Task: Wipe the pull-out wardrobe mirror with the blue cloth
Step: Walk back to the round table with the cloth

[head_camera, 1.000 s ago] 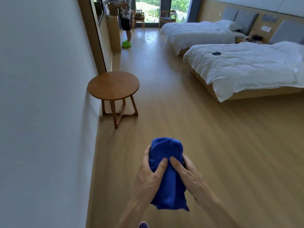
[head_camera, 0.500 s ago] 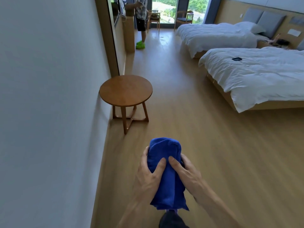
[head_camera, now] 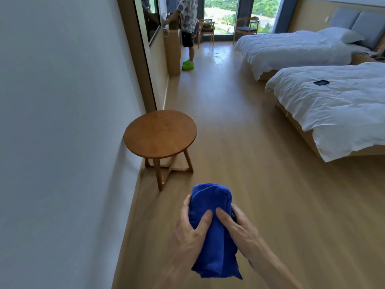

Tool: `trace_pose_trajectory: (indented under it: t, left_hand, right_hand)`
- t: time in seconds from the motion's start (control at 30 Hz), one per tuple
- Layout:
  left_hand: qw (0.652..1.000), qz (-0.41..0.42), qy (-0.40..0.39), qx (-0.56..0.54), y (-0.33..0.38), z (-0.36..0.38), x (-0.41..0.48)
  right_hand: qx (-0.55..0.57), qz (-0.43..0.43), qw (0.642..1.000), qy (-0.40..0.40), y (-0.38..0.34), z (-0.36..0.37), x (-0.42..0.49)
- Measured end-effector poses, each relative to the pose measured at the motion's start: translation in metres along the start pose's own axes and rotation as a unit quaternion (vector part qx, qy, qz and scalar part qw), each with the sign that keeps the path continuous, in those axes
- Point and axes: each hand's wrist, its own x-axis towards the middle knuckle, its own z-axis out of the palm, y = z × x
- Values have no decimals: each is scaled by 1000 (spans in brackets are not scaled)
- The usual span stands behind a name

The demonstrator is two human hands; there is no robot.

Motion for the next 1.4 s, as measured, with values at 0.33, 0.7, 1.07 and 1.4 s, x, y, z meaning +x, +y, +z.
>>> trace_pose_trajectory:
  t: [0.33,0.7,1.07,1.4]
  left_hand:
    - [1000,-22,-9,-5,21,26,101]
    - [998,-14,-57,-28,52,19,271]
    - [999,-25,-46,-15,85,14,374]
    - [998,-53,35,-6,120,88,475]
  right_hand:
    - [-17,25,1000,3,-34,-22,96]
    - [-6,29,998,47,-109,-3,234]
    - [-13,39,999,27,-150,1,345]
    - [-50,42,997,-41,-191,-69,472]
